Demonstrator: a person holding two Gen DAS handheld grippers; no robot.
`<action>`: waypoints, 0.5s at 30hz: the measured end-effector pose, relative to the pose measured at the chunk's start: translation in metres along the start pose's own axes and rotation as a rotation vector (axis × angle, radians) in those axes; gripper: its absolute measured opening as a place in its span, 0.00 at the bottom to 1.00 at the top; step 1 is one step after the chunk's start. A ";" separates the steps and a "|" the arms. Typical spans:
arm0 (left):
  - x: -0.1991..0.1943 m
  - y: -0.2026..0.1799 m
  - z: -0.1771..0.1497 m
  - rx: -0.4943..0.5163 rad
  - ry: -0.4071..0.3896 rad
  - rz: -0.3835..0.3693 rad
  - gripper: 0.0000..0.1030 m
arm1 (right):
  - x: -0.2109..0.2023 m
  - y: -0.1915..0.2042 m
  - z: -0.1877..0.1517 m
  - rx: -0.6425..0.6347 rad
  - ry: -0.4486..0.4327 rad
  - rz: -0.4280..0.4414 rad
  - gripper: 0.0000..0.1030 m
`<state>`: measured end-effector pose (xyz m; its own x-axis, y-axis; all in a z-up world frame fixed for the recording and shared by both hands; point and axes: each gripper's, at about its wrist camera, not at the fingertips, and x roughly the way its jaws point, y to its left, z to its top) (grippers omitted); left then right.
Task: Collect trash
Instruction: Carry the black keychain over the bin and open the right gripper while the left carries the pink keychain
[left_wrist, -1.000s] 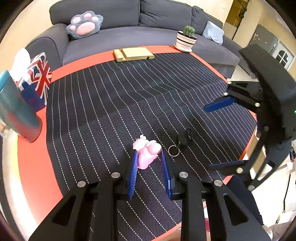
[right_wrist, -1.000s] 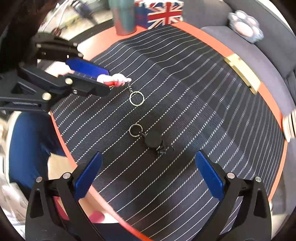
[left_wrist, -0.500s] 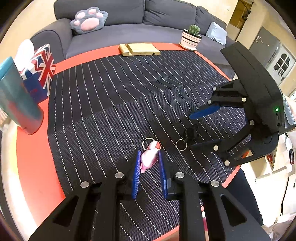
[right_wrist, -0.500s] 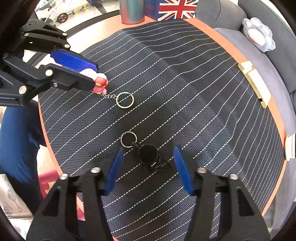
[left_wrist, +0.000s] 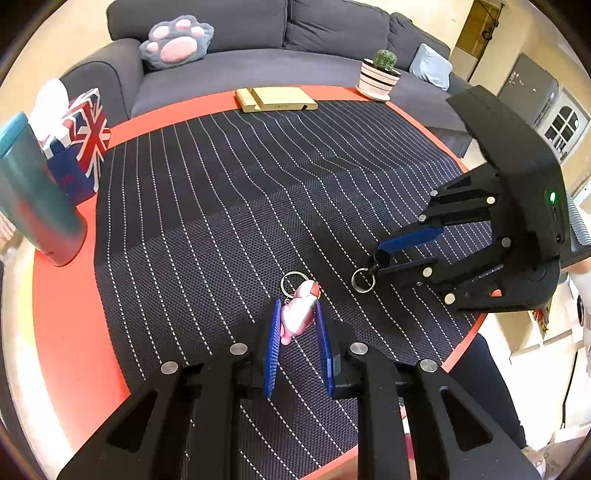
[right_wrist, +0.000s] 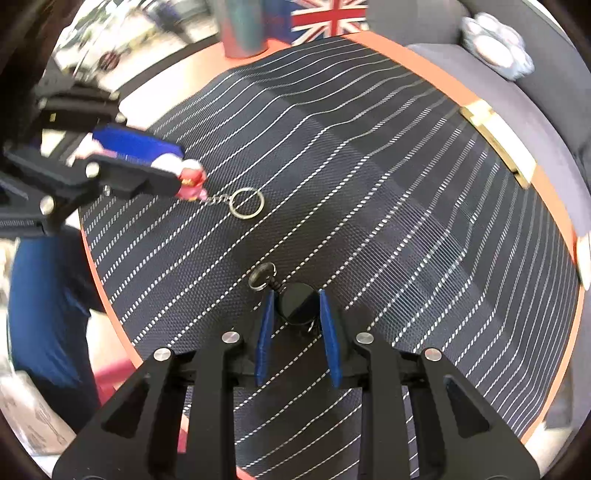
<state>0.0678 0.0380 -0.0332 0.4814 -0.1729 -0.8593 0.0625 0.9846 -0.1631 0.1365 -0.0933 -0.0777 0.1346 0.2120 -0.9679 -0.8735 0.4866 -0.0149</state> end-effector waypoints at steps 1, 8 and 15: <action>-0.001 -0.001 0.000 0.002 -0.003 0.000 0.18 | -0.003 -0.002 -0.002 0.020 -0.008 -0.001 0.24; -0.017 -0.009 0.002 0.019 -0.038 0.000 0.18 | -0.034 -0.003 -0.015 0.110 -0.082 -0.002 0.24; -0.039 -0.027 0.001 0.054 -0.078 0.002 0.18 | -0.073 0.015 -0.027 0.120 -0.161 -0.010 0.24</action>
<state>0.0485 0.0181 0.0055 0.5476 -0.1710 -0.8191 0.1079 0.9852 -0.1335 0.1013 -0.1243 -0.0136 0.2244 0.3345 -0.9153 -0.8108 0.5852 0.0151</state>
